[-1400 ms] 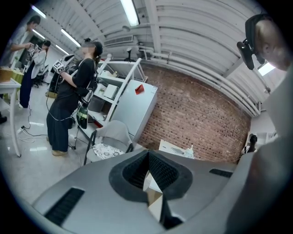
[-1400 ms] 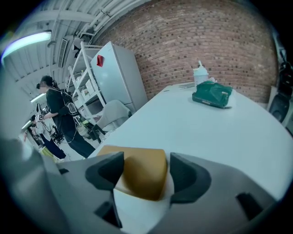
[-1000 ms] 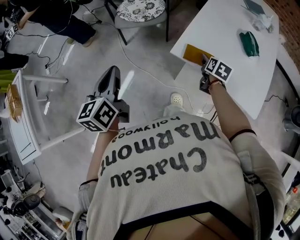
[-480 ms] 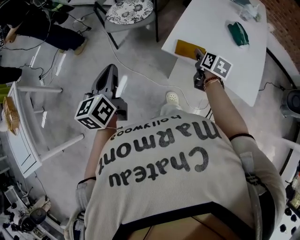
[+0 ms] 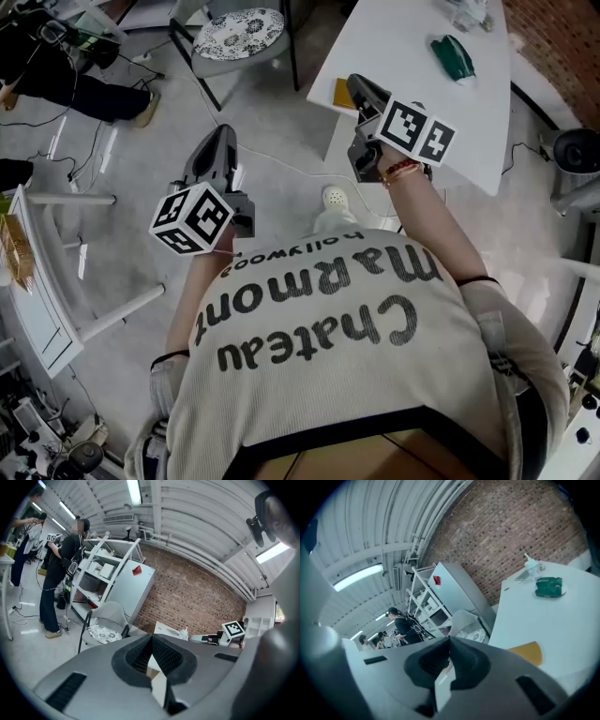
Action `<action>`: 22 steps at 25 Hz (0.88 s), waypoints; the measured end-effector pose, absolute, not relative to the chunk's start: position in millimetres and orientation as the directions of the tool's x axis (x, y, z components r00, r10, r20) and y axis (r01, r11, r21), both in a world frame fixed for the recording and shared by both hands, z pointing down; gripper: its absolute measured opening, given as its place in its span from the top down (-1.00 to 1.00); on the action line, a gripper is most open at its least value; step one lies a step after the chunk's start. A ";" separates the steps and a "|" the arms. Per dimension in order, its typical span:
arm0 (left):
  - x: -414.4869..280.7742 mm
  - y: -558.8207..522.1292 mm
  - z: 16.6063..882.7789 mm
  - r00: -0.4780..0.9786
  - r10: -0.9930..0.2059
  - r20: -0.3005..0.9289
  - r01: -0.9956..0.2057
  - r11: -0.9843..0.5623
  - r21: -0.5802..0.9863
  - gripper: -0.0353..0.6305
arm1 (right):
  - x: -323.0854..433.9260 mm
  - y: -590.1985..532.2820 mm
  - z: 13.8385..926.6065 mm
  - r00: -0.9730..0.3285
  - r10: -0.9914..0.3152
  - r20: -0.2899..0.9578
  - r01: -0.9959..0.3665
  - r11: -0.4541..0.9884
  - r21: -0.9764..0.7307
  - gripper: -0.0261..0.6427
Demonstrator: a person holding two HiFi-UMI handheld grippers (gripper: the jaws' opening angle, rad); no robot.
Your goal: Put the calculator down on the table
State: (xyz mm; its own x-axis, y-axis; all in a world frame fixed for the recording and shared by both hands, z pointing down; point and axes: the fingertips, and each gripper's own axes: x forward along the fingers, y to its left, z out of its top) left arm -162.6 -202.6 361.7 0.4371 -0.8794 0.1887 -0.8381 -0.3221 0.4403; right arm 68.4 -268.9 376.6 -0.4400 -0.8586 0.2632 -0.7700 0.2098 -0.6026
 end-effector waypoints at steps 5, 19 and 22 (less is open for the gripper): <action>-167.2 -192.7 358.2 0.440 -0.882 0.172 -0.839 -0.334 0.430 0.89 | 34.8 -249.3 339.9 -0.496 -0.855 0.150 -0.732 0.320 -0.602 0.91; -182.0 -158.5 357.8 0.415 -0.896 0.158 -0.853 -0.322 0.411 0.89 | 10.6 -201.3 338.8 -0.485 -0.856 0.180 -0.794 0.345 -0.500 0.91; -184.7 -151.9 361.4 0.414 -0.896 0.161 -0.852 -0.318 0.417 0.89 | 10.9 -195.4 341.5 -0.480 -0.858 0.184 -0.798 0.341 -0.497 0.91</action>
